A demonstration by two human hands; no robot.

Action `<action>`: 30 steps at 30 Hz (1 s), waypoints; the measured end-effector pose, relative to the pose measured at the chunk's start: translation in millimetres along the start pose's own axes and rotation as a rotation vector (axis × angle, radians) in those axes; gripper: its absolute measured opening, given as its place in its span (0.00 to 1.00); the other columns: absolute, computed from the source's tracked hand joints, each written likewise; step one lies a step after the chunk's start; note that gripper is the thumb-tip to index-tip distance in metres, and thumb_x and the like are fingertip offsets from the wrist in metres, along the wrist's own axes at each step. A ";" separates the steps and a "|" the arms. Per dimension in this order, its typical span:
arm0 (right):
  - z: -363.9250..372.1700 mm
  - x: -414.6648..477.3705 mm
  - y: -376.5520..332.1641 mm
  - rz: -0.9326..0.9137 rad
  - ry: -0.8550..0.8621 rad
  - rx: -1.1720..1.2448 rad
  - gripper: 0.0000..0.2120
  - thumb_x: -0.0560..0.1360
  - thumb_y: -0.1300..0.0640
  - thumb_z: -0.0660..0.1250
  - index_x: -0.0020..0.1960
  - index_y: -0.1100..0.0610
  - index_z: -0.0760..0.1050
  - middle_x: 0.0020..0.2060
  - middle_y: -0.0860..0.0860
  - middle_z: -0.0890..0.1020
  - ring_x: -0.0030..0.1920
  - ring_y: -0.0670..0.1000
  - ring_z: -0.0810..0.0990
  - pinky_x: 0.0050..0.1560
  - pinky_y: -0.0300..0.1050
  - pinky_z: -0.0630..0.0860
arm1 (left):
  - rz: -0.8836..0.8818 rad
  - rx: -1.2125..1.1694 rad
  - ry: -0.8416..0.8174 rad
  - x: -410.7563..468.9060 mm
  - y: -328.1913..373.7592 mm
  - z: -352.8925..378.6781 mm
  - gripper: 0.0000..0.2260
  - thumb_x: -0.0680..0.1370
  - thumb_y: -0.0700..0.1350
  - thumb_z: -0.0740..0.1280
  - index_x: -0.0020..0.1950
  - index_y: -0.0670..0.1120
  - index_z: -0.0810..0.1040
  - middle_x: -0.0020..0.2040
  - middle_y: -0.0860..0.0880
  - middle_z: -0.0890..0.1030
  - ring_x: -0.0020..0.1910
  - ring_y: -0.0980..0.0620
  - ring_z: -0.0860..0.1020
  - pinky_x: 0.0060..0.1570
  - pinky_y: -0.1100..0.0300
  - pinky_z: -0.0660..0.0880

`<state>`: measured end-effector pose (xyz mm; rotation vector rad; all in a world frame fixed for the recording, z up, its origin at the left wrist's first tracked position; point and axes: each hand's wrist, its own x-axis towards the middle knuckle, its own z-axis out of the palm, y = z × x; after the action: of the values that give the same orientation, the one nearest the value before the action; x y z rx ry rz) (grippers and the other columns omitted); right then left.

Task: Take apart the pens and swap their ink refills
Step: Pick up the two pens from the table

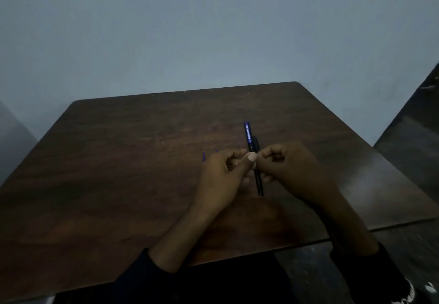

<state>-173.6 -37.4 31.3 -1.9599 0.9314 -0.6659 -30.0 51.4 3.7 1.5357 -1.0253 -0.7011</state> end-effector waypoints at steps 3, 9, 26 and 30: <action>14.5 -9.7 -4.0 -0.043 -0.025 0.004 0.05 0.76 0.59 0.72 0.43 0.59 0.84 0.34 0.54 0.87 0.35 0.52 0.88 0.43 0.58 0.85 | -0.001 -0.061 -0.011 -6.9 1.4 -5.7 0.11 0.83 0.49 0.69 0.50 0.43 0.86 0.44 0.45 0.89 0.44 0.45 0.88 0.45 0.53 0.86; 31.6 -17.4 -11.8 -0.024 -0.022 0.123 0.02 0.77 0.62 0.74 0.49 0.58 0.84 0.37 0.54 0.88 0.39 0.52 0.88 0.43 0.48 0.85 | 0.012 0.045 0.063 -17.4 -1.0 -19.9 0.14 0.84 0.47 0.67 0.46 0.38 0.83 0.41 0.41 0.87 0.42 0.42 0.87 0.49 0.39 0.84; 76.5 -17.9 -28.4 0.026 0.189 0.477 0.13 0.81 0.56 0.70 0.37 0.56 0.80 0.30 0.48 0.86 0.32 0.40 0.83 0.34 0.30 0.76 | 0.415 0.466 0.314 -41.7 -23.0 -27.4 0.05 0.84 0.43 0.67 0.51 0.44 0.82 0.35 0.55 0.80 0.30 0.60 0.74 0.33 0.69 0.67; 78.0 -16.7 -26.6 0.013 0.210 0.470 0.13 0.81 0.58 0.69 0.38 0.58 0.80 0.29 0.50 0.85 0.31 0.42 0.83 0.35 0.33 0.79 | 0.429 0.480 0.328 -40.4 -24.3 -27.2 0.07 0.83 0.43 0.68 0.48 0.44 0.83 0.35 0.54 0.81 0.31 0.60 0.74 0.34 0.73 0.65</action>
<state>-116.8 21.9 13.3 -1.4865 0.8199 -0.9972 -19.0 100.2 -17.8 1.6800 -1.2675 0.1069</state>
